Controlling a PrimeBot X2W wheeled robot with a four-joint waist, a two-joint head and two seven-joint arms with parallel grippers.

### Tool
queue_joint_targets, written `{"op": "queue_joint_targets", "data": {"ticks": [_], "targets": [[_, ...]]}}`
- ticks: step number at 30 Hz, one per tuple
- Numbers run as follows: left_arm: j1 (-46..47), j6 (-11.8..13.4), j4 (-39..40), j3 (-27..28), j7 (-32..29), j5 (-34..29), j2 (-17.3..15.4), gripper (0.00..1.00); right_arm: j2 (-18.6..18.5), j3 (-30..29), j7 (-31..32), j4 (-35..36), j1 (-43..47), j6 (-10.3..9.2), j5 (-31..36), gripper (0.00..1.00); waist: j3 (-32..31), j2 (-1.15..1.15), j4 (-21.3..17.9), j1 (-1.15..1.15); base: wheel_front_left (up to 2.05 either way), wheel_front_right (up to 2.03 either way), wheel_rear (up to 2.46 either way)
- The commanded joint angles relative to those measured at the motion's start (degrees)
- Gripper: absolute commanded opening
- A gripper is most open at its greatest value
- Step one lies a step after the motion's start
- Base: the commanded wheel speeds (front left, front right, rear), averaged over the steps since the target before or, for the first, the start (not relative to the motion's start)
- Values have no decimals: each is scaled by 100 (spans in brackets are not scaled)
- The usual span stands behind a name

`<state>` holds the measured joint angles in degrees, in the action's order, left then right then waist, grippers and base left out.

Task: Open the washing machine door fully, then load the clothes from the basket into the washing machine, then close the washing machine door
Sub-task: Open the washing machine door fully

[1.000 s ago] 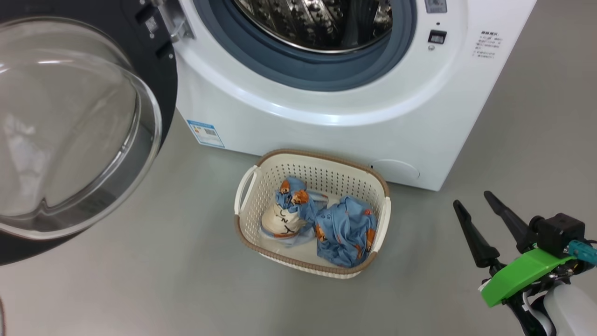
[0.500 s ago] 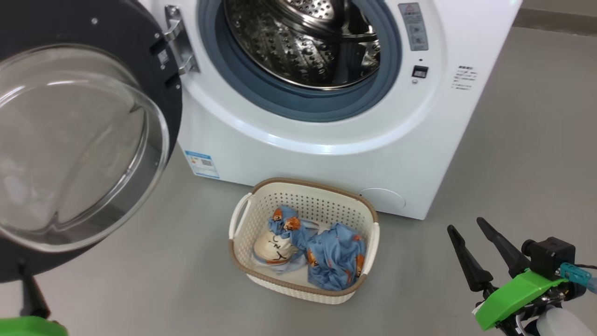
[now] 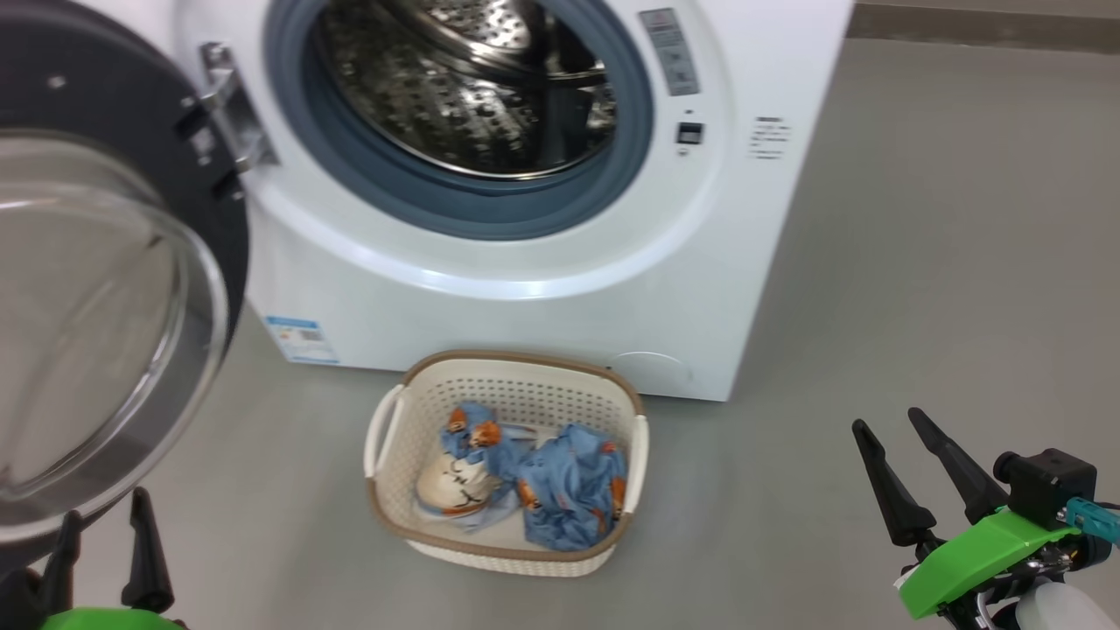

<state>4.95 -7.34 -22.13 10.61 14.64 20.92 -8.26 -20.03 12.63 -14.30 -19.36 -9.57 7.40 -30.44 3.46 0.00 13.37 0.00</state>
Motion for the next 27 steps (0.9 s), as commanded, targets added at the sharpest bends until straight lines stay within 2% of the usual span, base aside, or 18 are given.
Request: {"op": "queue_joint_targets", "data": {"ticks": [1, 6, 15, 27], "targets": [[51, -14, 198, 79, 36, 113, -235, 100, -56, 59, -70, 148, 38, 9, 34, 100, 42, 0, -290, 0, 0, 0, 0], [25, -14, 418, -259, 36, 313, -358, 100, -28, -11, -70, 183, 49, 9, 56, 100, 92, 0, -656, 0, 0, 0, 0], [-7, -14, 536, -534, 36, 490, -533, 100, 38, -83, -70, 226, 108, 9, 88, 100, 106, 0, -1263, 0, 0, 0, 0], [-123, -14, 620, -810, 36, 606, -655, 100, 54, -163, -70, 235, 207, 9, 54, 100, 35, 0, -1672, 0, 0, 0, 0]]}}
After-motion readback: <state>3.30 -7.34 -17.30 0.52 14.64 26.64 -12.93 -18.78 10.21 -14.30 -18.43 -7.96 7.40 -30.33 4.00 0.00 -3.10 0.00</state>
